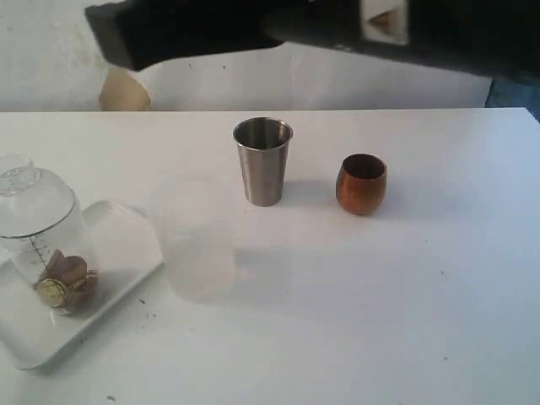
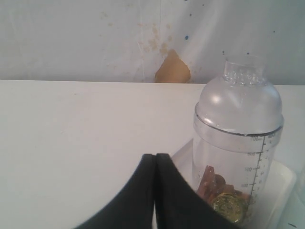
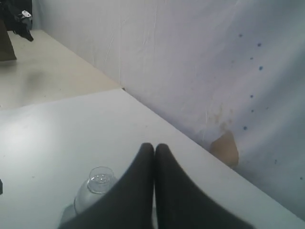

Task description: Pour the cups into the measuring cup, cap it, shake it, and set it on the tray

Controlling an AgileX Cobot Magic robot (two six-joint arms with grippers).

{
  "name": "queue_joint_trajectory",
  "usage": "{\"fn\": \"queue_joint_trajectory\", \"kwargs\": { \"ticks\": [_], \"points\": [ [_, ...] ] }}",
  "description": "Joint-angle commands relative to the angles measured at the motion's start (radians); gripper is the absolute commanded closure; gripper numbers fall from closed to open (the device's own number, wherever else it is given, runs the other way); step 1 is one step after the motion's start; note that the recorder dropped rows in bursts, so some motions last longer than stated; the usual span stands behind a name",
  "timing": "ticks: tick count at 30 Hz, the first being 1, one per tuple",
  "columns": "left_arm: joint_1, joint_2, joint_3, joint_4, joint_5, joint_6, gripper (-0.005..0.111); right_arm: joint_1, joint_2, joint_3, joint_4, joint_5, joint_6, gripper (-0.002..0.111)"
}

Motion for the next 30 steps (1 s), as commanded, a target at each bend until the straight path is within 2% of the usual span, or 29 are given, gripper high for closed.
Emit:
{"fn": "queue_joint_trajectory", "kwargs": {
  "ticks": [1, 8, 18, 23, 30],
  "points": [
    [0.001, -0.004, 0.004, -0.010, 0.002, 0.000, 0.107, -0.001, -0.128, 0.045, -0.002, 0.036, -0.011, 0.108],
    [0.001, -0.004, 0.004, -0.010, 0.002, 0.000, 0.107, -0.001, -0.305, 0.088, 0.005, 0.169, -0.011, 0.108],
    [0.001, -0.004, 0.004, -0.010, 0.002, 0.000, 0.107, -0.001, -0.556, 0.239, 0.053, 0.198, -0.011, 0.108],
    [0.001, -0.004, 0.004, -0.010, 0.002, 0.000, 0.107, -0.001, -0.642, 0.243, 0.053, 0.266, -0.008, 0.108],
    [0.001, -0.004, 0.004, -0.010, 0.002, 0.000, 0.107, -0.001, -0.736, 0.243, 0.052, 0.266, -0.008, 0.108]
  ]
}}
